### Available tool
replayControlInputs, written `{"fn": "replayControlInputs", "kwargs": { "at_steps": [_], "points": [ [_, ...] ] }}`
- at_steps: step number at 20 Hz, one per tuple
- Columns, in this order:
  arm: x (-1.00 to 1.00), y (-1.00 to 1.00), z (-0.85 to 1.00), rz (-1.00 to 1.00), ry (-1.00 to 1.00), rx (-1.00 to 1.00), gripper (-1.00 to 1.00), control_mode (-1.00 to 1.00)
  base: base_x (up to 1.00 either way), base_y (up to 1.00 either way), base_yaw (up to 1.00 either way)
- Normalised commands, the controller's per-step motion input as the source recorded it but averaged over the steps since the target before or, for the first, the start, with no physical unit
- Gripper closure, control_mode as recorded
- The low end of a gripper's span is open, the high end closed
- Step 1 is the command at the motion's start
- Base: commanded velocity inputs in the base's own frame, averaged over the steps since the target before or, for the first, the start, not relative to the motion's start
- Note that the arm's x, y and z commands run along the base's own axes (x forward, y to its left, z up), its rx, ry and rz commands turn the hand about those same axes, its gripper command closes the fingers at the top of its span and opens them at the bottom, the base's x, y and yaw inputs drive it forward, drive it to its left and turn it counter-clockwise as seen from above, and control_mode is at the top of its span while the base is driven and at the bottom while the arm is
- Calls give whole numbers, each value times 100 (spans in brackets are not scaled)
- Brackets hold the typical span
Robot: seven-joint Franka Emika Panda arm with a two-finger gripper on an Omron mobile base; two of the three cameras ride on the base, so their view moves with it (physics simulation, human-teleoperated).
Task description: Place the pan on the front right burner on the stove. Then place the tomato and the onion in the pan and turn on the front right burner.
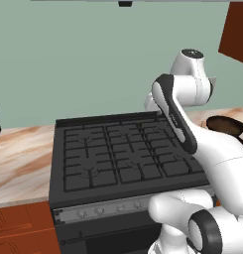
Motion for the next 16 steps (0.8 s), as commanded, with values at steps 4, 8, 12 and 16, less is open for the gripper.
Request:
{"fn": "replayControlInputs", "kwargs": {
  "at_steps": [4, 8, 12, 16],
  "points": [
    [0, 0, -3, 0, 0, 0, -100, -100, 0, 0, 0],
    [0, -3, -14, 0, 0, 0, -100, -100, 0, 0, 0],
    [0, -13, -17, 0, 0, 0, -100, -100, 0, 0, 0],
    [0, -13, -13, 0, 0, 0, -100, -100, 0, 0, 0]
  ]
}}
